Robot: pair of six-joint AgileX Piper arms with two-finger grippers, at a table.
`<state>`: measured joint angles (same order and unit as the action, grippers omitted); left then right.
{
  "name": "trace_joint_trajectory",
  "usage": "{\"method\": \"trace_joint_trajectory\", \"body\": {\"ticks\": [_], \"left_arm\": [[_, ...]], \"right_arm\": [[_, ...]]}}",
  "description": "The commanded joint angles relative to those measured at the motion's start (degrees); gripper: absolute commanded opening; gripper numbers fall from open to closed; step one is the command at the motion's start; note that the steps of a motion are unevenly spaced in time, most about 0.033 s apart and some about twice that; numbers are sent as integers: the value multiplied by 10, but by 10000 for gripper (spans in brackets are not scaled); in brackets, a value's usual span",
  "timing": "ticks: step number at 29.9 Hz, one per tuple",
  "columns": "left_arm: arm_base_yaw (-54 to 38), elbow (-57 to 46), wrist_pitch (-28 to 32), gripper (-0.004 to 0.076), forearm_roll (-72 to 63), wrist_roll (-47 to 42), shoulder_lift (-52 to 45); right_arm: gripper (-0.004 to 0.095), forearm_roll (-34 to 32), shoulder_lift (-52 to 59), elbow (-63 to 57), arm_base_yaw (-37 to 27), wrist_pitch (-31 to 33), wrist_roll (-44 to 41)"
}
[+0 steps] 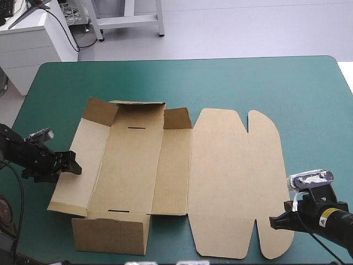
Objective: Fold the box
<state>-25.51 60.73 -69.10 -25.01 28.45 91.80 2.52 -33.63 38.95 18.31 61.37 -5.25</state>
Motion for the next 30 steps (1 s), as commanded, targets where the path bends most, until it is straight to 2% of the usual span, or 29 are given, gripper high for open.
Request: {"method": "trace_joint_trajectory", "body": {"ticks": [1,8,18,21,23,26,27,30], "left_arm": [[-1,-16,-55,543,-62,5,-21],[14,-19,-55,540,-89,19,-55],[115,-19,-56,440,-34,-4,-65],[115,-19,-56,344,-36,-5,-66],[115,-19,-56,234,-33,-6,-66],[115,-19,-56,27,-33,-11,-66],[115,-19,-56,-5,-33,-12,-67],[115,-19,-56,-8,-29,-17,-74]], "right_arm": [[-19,2,-2,16,-3,-27,6],[-19,2,-2,16,-3,-29,6],[-19,2,-2,16,-3,-29,7],[-19,2,-2,16,-3,-29,8],[-19,2,-2,16,-3,-29,8],[-19,2,-2,16,-3,-29,8],[-19,2,-2,16,-3,-29,8],[-19,2,-2,16,-3,-29,8]]}}
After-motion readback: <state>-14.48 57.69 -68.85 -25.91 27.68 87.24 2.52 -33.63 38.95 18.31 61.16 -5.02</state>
